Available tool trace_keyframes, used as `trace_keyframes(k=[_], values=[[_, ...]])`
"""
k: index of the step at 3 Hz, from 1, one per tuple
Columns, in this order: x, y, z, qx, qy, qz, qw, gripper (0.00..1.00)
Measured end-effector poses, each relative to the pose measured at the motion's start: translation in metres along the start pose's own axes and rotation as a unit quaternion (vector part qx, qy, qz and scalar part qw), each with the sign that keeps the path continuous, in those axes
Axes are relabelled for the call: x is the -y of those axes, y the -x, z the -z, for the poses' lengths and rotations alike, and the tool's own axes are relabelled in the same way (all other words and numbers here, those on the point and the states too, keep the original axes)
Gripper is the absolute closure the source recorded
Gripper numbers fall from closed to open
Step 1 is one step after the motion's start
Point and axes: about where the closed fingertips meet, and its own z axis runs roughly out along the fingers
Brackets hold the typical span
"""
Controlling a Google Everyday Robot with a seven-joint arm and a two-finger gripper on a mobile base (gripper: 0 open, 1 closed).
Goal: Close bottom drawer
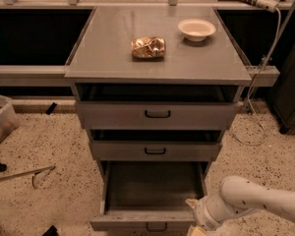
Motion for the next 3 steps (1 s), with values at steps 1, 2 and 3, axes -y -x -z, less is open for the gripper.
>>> trace_keyframes(k=[1,2,3], values=[[0.005,-0.015,-0.036,0.009,0.013,-0.003,0.9999,0.0],[0.01,-0.032,-0.083,0.024,0.032,-0.014,0.9991,0.0],[0.013,-0.049,-0.114,0.034,0.046,-0.028,0.998,0.0]])
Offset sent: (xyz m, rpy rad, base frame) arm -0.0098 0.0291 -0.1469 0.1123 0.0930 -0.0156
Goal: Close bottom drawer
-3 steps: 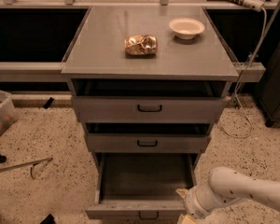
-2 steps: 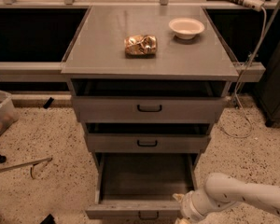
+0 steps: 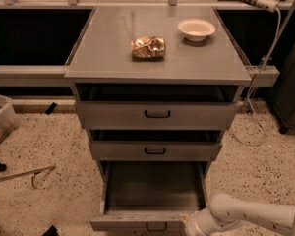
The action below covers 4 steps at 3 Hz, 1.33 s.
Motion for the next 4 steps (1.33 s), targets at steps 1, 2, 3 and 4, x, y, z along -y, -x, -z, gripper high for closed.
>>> trace_keyframes(k=[1,2,3,4], values=[[0.005,-0.037,-0.024,0.012,0.016,-0.03,0.9994,0.0],[0.005,-0.038,-0.025,0.012,0.017,-0.03,0.9993,0.0],[0.01,-0.04,-0.038,0.017,0.024,-0.033,0.999,0.0],[0.022,-0.039,-0.06,0.02,0.038,-0.031,0.9986,0.0]])
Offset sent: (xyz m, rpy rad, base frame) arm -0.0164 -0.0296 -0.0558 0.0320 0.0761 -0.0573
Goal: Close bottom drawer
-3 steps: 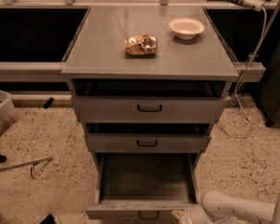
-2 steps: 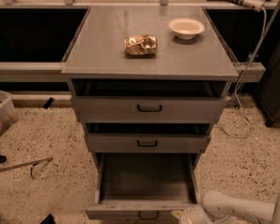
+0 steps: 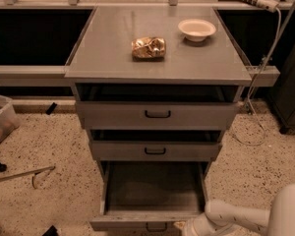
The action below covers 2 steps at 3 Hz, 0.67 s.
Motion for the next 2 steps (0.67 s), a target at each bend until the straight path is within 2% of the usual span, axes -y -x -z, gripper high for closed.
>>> trace_keyframes(k=[2], values=[[0.031,0.005,-0.032,0.002,0.014,0.007,0.9999,0.0]])
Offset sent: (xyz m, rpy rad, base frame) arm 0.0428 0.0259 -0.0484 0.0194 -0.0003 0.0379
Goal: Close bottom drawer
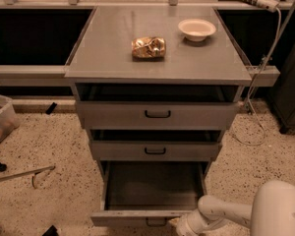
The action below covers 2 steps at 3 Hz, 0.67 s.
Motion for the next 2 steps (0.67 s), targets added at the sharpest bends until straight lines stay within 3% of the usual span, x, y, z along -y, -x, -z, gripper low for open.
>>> trace_keyframes(k=[2], values=[[0.029,0.02,-0.012,0.0,-0.01,0.018,0.9998,0.0]])
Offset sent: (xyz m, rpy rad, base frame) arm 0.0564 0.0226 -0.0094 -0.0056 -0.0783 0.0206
